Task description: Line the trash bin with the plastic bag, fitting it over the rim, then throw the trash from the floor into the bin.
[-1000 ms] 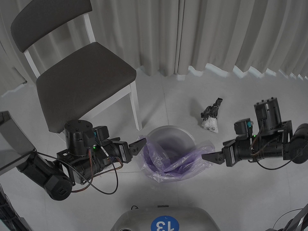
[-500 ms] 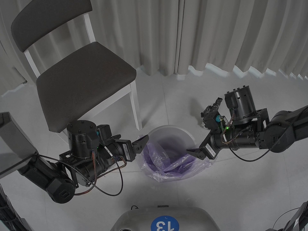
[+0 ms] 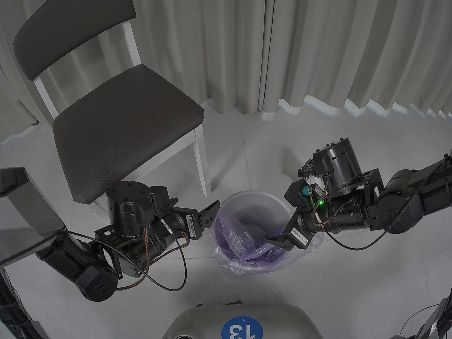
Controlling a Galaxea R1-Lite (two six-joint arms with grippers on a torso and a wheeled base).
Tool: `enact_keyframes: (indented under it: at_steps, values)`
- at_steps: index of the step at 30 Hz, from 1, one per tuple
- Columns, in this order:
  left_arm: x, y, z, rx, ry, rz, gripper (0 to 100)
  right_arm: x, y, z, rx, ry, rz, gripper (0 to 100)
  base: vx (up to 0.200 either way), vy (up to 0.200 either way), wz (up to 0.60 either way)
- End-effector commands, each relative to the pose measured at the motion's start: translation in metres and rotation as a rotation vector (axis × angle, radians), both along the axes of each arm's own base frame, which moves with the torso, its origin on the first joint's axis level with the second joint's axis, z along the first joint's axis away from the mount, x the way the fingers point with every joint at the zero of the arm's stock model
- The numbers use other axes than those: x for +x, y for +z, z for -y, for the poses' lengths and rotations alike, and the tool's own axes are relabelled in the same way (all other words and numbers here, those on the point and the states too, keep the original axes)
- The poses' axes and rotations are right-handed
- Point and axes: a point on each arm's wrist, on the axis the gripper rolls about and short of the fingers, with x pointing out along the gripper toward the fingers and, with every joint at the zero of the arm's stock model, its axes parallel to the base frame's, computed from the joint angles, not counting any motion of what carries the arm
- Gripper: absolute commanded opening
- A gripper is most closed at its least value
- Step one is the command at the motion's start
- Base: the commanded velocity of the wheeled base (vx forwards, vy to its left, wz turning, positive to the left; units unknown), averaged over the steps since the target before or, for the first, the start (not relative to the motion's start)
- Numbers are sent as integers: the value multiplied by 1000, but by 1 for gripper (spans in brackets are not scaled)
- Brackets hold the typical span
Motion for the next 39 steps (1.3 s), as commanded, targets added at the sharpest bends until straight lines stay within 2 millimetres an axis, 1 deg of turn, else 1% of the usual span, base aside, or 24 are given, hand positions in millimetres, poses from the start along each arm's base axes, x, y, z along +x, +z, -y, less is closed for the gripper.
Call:
enact_keyframes:
  at_steps: [1,6,12,19,22,28,30,32,39]
  values:
    - [-2,2,-1,-3,-1,4,100,4,-15,0,-86,79,4,100,0,0,0]
    - [-3,5,-2,-9,0,13,100,12,-22,5,-174,162,47,100,0,0,0]
    - [-3,11,-4,-24,4,28,100,19,-29,9,-193,153,36,100,0,0,0]
    - [-6,19,-8,-38,1,46,100,33,-31,14,-208,134,40,100,0,0,0]
    - [-7,20,-9,-39,-2,47,100,37,-37,15,-216,130,28,100,0,0,0]
    - [-3,19,-14,-38,19,42,100,49,-49,16,-226,118,9,100,0,0,0]
    - [-3,18,-14,-36,22,40,100,56,-57,15,-222,121,-8,100,0,0,0]
    - [-3,18,-14,-34,20,37,100,59,-65,15,-212,134,-31,100,0,0,0]
    - [-3,20,-15,-39,23,45,100,63,-72,13,-212,139,-44,100,0,0,0]
